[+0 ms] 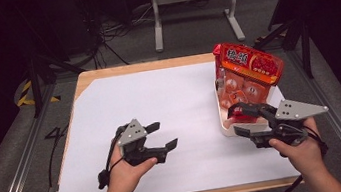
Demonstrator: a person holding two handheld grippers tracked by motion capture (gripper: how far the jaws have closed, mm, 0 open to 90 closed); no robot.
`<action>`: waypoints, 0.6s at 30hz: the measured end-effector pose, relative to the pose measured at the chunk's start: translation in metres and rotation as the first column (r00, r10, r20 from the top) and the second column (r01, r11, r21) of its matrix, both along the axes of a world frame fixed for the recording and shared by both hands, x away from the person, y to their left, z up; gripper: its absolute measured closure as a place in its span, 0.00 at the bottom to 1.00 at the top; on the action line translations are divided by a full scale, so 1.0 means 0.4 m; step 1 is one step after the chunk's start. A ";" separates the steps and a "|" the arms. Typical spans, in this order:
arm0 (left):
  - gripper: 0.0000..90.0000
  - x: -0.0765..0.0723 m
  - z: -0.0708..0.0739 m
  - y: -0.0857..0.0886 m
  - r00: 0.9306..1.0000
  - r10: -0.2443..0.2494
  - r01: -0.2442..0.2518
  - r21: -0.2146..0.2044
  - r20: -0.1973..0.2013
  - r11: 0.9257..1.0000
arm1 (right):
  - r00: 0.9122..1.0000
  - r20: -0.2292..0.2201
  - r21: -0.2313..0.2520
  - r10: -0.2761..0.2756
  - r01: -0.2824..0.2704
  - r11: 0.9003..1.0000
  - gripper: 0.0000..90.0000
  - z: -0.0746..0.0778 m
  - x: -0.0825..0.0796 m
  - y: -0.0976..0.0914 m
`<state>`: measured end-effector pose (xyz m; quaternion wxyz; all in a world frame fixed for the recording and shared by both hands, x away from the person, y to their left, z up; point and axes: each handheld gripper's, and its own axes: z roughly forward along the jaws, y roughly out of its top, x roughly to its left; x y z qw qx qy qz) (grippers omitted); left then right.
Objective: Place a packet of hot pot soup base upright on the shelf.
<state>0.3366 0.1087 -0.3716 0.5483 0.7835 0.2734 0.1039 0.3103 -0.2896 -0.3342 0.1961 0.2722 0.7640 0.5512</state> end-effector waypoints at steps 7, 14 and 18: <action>0.22 -0.033 -0.033 0.064 0.999 0.041 -0.042 0.023 0.035 0.999 | 1.000 0.008 -0.001 0.008 -0.008 1.000 0.36 -0.041 -0.009 0.005; 0.21 -0.057 -0.079 0.133 0.996 0.084 -0.083 -0.007 0.026 0.996 | 1.000 0.005 -0.015 0.024 -0.024 1.000 0.35 -0.089 -0.010 0.011; 0.21 -0.054 -0.105 0.165 0.993 0.115 -0.114 -0.046 0.019 0.992 | 1.000 0.003 -0.031 0.028 -0.028 0.999 0.35 -0.122 -0.002 0.014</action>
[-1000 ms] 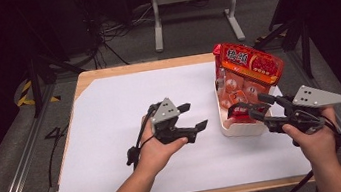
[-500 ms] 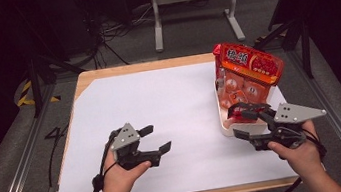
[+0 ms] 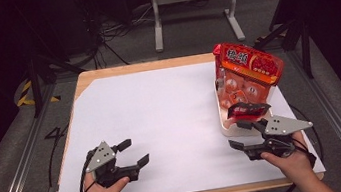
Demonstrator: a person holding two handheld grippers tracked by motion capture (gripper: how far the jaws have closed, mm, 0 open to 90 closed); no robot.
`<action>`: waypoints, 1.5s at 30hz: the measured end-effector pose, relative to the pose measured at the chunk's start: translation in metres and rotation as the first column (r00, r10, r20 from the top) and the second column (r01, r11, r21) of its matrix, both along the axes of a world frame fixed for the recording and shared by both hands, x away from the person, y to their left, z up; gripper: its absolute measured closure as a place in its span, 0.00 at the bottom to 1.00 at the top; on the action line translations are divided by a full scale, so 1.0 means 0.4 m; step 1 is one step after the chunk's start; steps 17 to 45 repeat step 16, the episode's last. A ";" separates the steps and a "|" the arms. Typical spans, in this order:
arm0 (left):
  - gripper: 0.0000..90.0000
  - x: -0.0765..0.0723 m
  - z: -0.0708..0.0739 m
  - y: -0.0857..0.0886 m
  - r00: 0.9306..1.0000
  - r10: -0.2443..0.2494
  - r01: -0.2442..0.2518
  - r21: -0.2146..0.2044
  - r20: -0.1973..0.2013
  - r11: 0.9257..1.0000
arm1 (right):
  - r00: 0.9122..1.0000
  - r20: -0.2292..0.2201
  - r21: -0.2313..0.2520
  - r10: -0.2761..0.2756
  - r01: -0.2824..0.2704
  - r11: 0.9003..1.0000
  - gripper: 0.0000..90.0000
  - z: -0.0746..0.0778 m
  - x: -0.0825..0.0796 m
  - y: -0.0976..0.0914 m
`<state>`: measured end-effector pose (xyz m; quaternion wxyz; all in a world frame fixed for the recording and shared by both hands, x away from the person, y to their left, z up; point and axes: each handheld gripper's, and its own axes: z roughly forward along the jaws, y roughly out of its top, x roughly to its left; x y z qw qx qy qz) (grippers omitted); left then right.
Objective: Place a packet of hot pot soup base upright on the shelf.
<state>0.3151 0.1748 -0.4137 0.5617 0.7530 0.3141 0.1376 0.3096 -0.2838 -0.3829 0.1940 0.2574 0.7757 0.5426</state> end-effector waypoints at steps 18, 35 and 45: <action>0.21 0.007 -0.047 0.041 0.999 0.026 -0.027 -0.003 -0.038 1.000 | 1.000 0.002 -0.026 -0.023 0.023 0.999 0.33 -0.054 0.008 0.001; 0.21 0.007 -0.047 0.041 0.999 0.026 -0.027 -0.003 -0.038 1.000 | 1.000 0.002 -0.026 -0.023 0.023 0.999 0.33 -0.054 0.008 0.001; 0.21 0.007 -0.047 0.041 0.999 0.026 -0.027 -0.003 -0.038 1.000 | 1.000 0.002 -0.026 -0.023 0.023 0.999 0.33 -0.054 0.008 0.001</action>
